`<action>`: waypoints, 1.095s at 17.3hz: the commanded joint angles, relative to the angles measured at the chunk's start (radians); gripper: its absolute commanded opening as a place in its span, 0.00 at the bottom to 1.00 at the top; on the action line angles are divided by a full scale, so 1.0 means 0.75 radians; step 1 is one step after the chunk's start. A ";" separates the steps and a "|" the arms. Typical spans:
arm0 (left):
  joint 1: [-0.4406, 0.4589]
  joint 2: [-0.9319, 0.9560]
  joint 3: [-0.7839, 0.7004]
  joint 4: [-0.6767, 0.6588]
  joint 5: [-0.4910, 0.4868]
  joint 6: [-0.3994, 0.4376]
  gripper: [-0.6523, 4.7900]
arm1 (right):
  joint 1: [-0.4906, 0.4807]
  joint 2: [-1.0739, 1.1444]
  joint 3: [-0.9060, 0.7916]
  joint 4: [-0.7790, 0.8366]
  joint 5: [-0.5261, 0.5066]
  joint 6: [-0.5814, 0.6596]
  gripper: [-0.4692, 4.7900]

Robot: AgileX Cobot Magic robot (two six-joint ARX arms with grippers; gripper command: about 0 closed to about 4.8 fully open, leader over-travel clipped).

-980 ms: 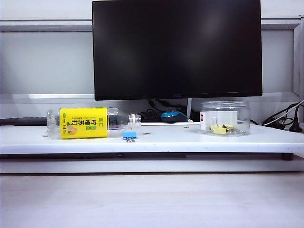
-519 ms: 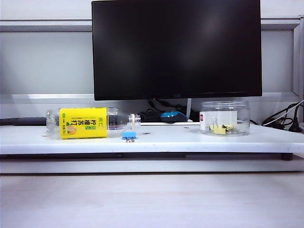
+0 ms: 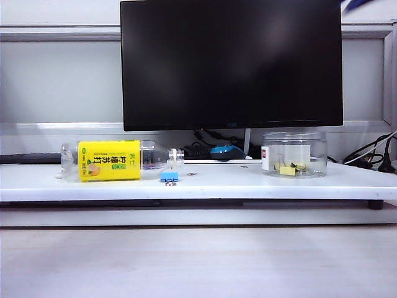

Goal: Take the clips out of the round transparent plastic box and place them on the table.

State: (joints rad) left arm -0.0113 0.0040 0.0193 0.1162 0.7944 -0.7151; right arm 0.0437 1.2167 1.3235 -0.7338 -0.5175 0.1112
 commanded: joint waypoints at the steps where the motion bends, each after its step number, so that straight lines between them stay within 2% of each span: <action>1: -0.001 -0.004 0.078 0.016 0.103 0.001 0.37 | 0.004 0.171 0.038 0.048 -0.032 -0.035 0.27; 3: -0.001 -0.004 0.212 -0.024 0.155 0.005 0.37 | 0.023 0.271 0.039 0.082 -0.057 -0.067 0.28; 4: -0.001 0.003 0.277 -0.061 0.175 0.017 0.37 | 0.063 0.306 0.039 0.082 -0.071 -0.085 0.31; 6: -0.001 0.058 0.370 -0.076 0.240 0.015 0.39 | 0.137 0.359 0.039 0.114 -0.065 -0.123 0.31; 9: -0.005 0.183 0.440 -0.074 0.320 0.006 0.39 | 0.254 0.448 0.040 0.226 0.067 -0.132 0.31; 11: -0.014 0.245 0.497 -0.076 0.304 0.035 0.39 | 0.275 0.501 0.039 0.226 0.185 -0.154 0.31; 12: -0.014 0.273 0.527 -0.095 0.264 0.077 0.39 | 0.275 0.518 0.040 0.227 0.211 -0.156 0.31; 13: -0.014 0.315 0.572 -0.173 0.154 0.120 0.39 | 0.275 0.534 0.040 0.227 0.238 -0.165 0.31; 14: -0.014 0.379 0.635 -0.308 0.035 0.215 0.40 | 0.275 0.540 0.040 0.226 0.245 -0.185 0.31; 17: -0.047 0.549 0.748 -0.488 -0.067 0.351 0.41 | 0.275 0.540 0.040 0.241 0.248 -0.191 0.31; 19: -0.184 0.722 0.837 -0.546 -0.163 0.459 0.43 | 0.275 0.541 0.040 0.248 0.249 -0.191 0.31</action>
State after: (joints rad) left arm -0.1059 0.5098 0.6220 -0.2913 0.7124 -0.4267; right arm 0.2493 1.6264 1.3476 -0.5636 -0.3325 -0.0273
